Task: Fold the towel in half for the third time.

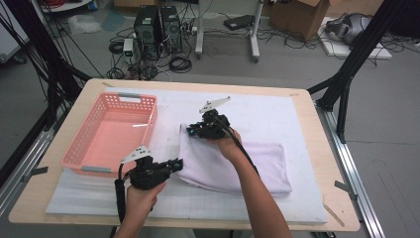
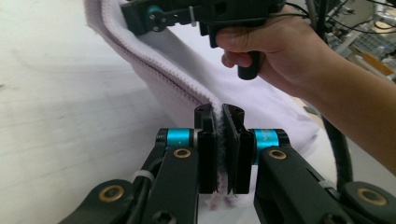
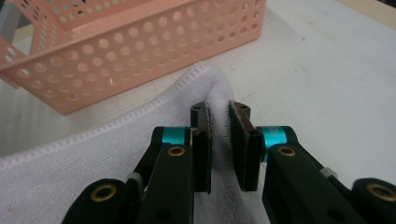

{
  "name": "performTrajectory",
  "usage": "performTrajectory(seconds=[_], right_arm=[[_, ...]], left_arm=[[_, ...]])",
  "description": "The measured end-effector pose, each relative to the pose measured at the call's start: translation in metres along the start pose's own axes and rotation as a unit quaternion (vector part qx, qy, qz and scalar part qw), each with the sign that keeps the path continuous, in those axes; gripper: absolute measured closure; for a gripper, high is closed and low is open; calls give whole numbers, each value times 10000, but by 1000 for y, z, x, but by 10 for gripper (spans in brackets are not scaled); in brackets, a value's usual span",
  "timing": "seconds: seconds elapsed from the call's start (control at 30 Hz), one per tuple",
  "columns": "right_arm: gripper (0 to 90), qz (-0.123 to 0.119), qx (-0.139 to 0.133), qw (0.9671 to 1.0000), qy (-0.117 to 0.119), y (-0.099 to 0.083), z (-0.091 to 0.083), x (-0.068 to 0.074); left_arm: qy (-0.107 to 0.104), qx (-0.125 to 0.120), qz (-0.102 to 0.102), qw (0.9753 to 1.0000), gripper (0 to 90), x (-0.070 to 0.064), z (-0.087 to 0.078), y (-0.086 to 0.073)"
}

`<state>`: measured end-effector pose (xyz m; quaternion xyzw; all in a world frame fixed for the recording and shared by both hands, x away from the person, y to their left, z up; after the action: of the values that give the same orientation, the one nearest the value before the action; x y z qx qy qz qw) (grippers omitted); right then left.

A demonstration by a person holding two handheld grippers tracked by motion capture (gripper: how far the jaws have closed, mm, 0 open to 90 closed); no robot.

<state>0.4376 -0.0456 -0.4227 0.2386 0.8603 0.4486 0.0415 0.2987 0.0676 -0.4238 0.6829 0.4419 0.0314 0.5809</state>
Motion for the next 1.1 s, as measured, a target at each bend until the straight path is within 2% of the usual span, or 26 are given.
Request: performTrajectory(seconds=[0.2,0.5,0.77,0.97,1.1], right_arm=[[798,23,-93,9999,-89,-1,-21,-8],[797,22,-320,9990,-304,-10,-66,-23],[795,232,-386,9973,-573,-36,-105,-41],[792,409,-339,9954,-793,-61,-125,-55],[792,408,-401,9942,-910,-71,-134,-59]], left_arm=[[-191,129,78,9997,843,-15,21,8],[-500,386,394,9972,841,-54,65,16],[-667,601,559,9944,838,-79,101,12],[-735,756,619,9925,832,-90,124,5],[-766,768,676,9918,802,-96,134,4]])
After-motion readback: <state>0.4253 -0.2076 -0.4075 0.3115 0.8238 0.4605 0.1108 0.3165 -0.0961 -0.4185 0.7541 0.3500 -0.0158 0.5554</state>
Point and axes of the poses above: each handheld gripper's, and its own axes: z roughly forward along the jaws, y roughly out of its top, x roughly to its left, the point moved 7 cm from there along z, roughly forward along the jaws, and after that the axes turned 1 degree about x, right-handed, at the moved point
